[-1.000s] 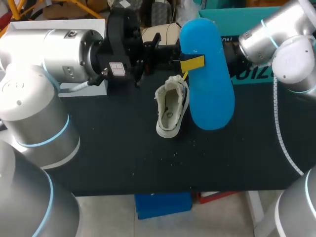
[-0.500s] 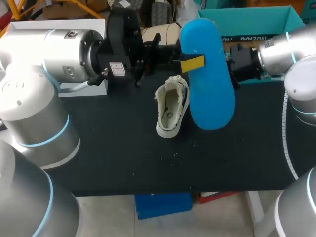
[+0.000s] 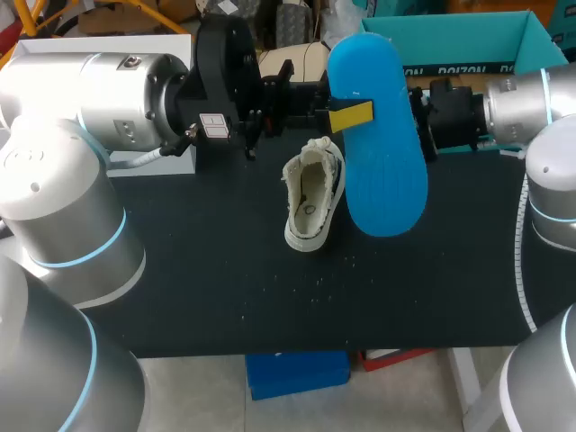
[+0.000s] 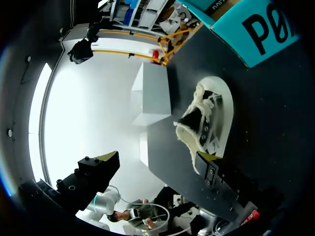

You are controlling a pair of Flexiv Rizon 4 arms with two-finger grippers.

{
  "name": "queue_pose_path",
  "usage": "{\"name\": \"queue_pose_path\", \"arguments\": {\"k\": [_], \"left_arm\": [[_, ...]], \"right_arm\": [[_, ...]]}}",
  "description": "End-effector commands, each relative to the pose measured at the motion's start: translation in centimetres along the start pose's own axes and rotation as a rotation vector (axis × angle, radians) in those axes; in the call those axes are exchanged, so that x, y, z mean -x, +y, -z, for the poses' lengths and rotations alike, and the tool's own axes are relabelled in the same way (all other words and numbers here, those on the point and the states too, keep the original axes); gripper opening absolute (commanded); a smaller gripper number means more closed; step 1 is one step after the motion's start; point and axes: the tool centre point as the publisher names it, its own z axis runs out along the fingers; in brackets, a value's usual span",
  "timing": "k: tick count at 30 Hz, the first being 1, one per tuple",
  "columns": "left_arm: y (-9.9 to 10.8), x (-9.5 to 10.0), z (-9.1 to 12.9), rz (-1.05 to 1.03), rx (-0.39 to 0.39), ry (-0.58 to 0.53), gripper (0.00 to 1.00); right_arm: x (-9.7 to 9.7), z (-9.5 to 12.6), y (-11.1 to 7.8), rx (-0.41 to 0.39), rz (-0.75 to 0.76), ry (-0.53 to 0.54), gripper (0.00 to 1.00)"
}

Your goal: Take the shoe out of the shoebox, open the shoe tongue, remove and reinsert the insole, then place the shoe into the shoebox

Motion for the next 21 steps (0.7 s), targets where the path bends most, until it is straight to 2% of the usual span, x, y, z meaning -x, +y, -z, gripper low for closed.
{"name": "queue_pose_path", "arguments": {"k": [1,10,21], "left_arm": [[0.2,-0.1,-0.1,-0.001,-0.002,-0.003,0.00],[0.2,-0.1,-0.1,-0.001,-0.002,-0.003,0.00],[0.2,-0.1,-0.1,-0.001,-0.002,-0.003,0.00]], "right_arm": [[-0.3,0.0,0.0,-0.007,0.009,0.050,1.00],[-1.3,-0.2,-0.2,-0.055,-0.013,0.201,1.00],[-1.5,-0.4,-0.8,-0.048,-0.011,0.257,1.00]]}}
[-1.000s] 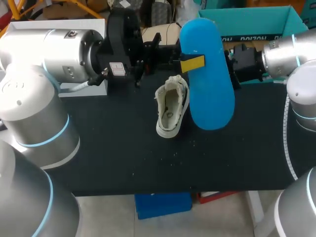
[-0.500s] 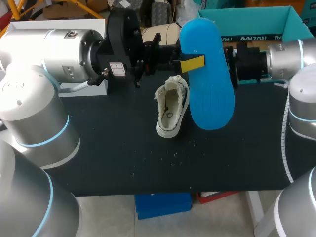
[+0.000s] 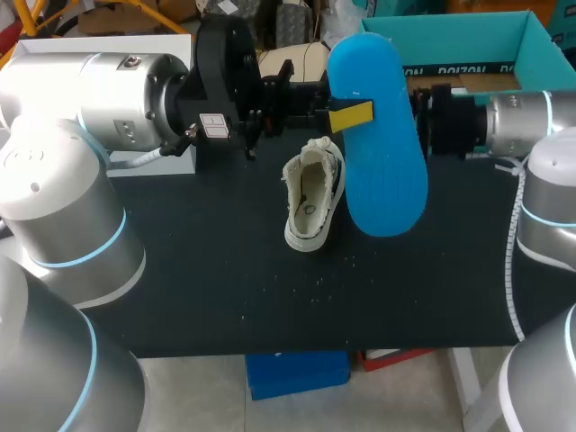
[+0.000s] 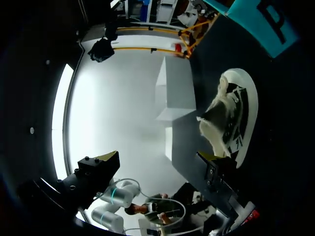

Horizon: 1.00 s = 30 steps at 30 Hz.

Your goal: Take the shoe out of the shoebox, open the shoe tongue, remove and reinsert the insole, then place the shoe into the shoebox

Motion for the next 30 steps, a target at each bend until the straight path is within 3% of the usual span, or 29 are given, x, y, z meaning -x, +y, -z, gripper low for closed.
{"name": "queue_pose_path", "arguments": {"k": [1,9,14,22,30], "left_arm": [[0.2,-0.1,-0.1,-0.001,-0.002,-0.003,0.00],[0.2,-0.1,-0.1,-0.001,-0.002,-0.003,0.00],[0.0,0.3,-0.2,-0.309,0.201,0.010,0.00],[5.0,2.1,1.5,-0.453,0.222,0.077,0.00],[9.7,4.4,3.0,-0.401,0.137,0.115,0.00]], "right_arm": [[0.3,-0.3,-0.2,0.007,0.001,0.014,1.00],[0.8,-0.4,-0.5,0.018,-0.001,0.013,1.00],[0.8,-0.4,-0.5,0.018,-0.001,0.013,1.00],[0.8,-0.4,-0.5,0.018,-0.001,0.013,1.00],[0.8,-0.4,-0.5,0.018,-0.001,0.013,1.00]]}}
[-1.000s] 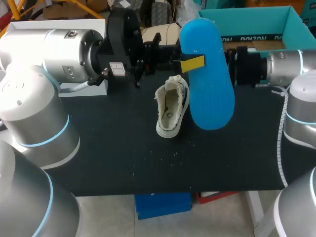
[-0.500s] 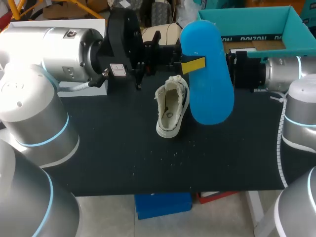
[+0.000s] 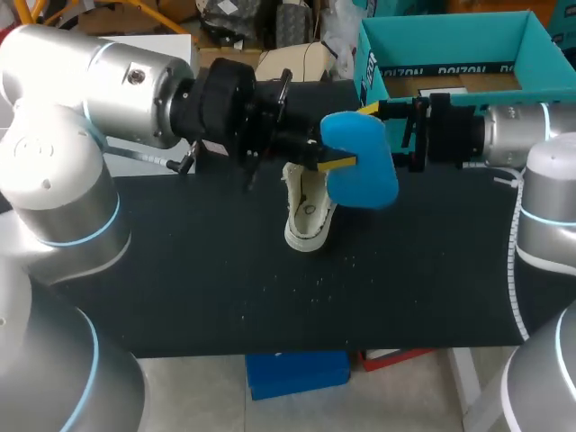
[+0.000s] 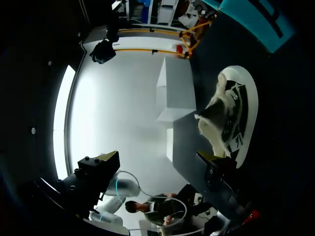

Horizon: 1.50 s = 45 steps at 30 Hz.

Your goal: Take the shoe out of the shoebox, open the shoe tongue, remove and reinsert the insole, then place the shoe into the shoebox

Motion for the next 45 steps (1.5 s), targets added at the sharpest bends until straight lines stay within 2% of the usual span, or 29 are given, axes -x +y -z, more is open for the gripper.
{"name": "queue_pose_path", "arguments": {"k": [1,17,19,21,23,24,26,28,29,31,32,35,45], "left_arm": [[3.3,0.5,-0.1,0.030,-0.063,0.011,0.00],[3.3,0.5,-0.1,0.030,-0.063,0.011,0.00],[2.4,-0.9,-1.1,-0.137,-0.012,0.015,0.00],[3.4,-2.2,-1.5,-0.264,0.028,-0.007,0.00],[5.0,-3.2,-1.7,-0.342,0.026,-0.009,0.00],[5.8,-3.7,-1.8,-0.383,0.060,-0.024,0.00],[7.2,-4.4,-1.7,-0.458,0.052,-0.027,0.00],[8.7,-4.9,-1.8,-0.529,0.131,-0.049,0.00],[9.2,-5.1,-1.8,-0.535,0.093,-0.045,0.00],[9.9,-5.3,-2.1,-0.580,0.135,-0.032,0.00],[10.3,-5.4,-2.1,-0.581,0.111,-0.031,0.00],[11.6,-5.4,-2.1,-0.554,0.116,0.015,0.00],[11.6,-5.4,-2.1,-0.554,0.116,0.015,0.00]], "right_arm": [[0.1,-0.2,0.0,0.002,0.001,0.000,1.00],[0.1,-0.2,0.0,0.002,0.001,0.000,1.00],[0.1,-0.2,0.0,0.002,0.001,0.000,1.00],[0.1,-0.2,0.0,0.002,0.001,0.000,1.00],[0.1,-0.2,0.0,0.002,0.001,0.000,1.00],[0.1,-0.2,0.0,0.002,0.001,0.000,1.00],[0.1,-0.2,0.0,0.002,0.001,0.000,1.00],[0.1,-0.2,0.0,0.002,0.001,0.000,1.00],[0.1,-0.2,0.0,0.002,0.001,0.000,1.00],[0.1,-0.2,0.0,0.002,0.001,0.000,1.00],[0.1,-0.2,0.0,0.002,0.001,0.000,1.00],[0.1,-0.2,0.0,0.002,0.001,0.000,1.00],[0.1,-0.2,0.0,0.002,0.001,0.000,1.00]]}}
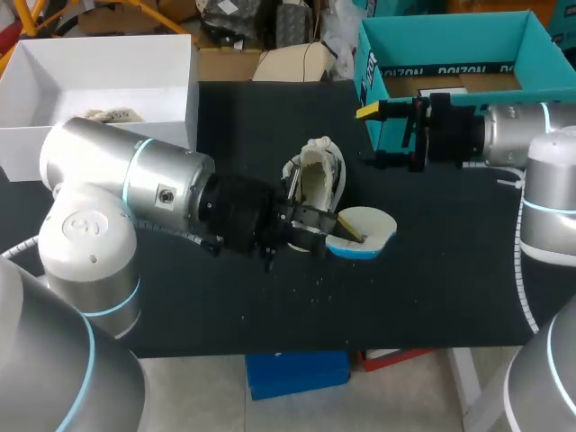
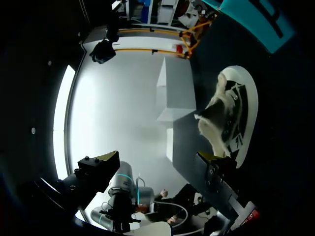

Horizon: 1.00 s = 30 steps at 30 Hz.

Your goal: Take the shoe out of the shoebox, open the shoe tongue, remove and reinsert the insole, then place the shoe into the shoebox

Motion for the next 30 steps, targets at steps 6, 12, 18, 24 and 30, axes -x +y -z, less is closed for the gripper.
{"name": "queue_pose_path", "arguments": {"k": [6,12,18,24,30], "left_arm": [[-0.6,-0.1,-0.4,-0.054,-0.016,-0.030,0.00],[-1.3,-2.4,-1.3,-0.367,0.011,-0.088,0.00],[1.5,-4.4,-0.2,-0.517,0.081,-0.148,0.00],[4.5,-6.0,1.1,-0.665,0.163,-0.113,0.00],[7.3,-6.9,2.1,-0.750,0.200,-0.075,0.00]], "right_arm": [[0.1,-0.2,0.0,0.004,0.000,0.001,1.00],[0.1,-0.2,0.0,0.004,0.000,0.001,1.00],[0.1,-0.2,0.0,0.004,0.000,0.001,1.00],[0.1,-0.2,0.0,0.004,0.000,0.001,1.00],[0.1,-0.2,0.0,0.004,0.000,0.001,1.00]]}}
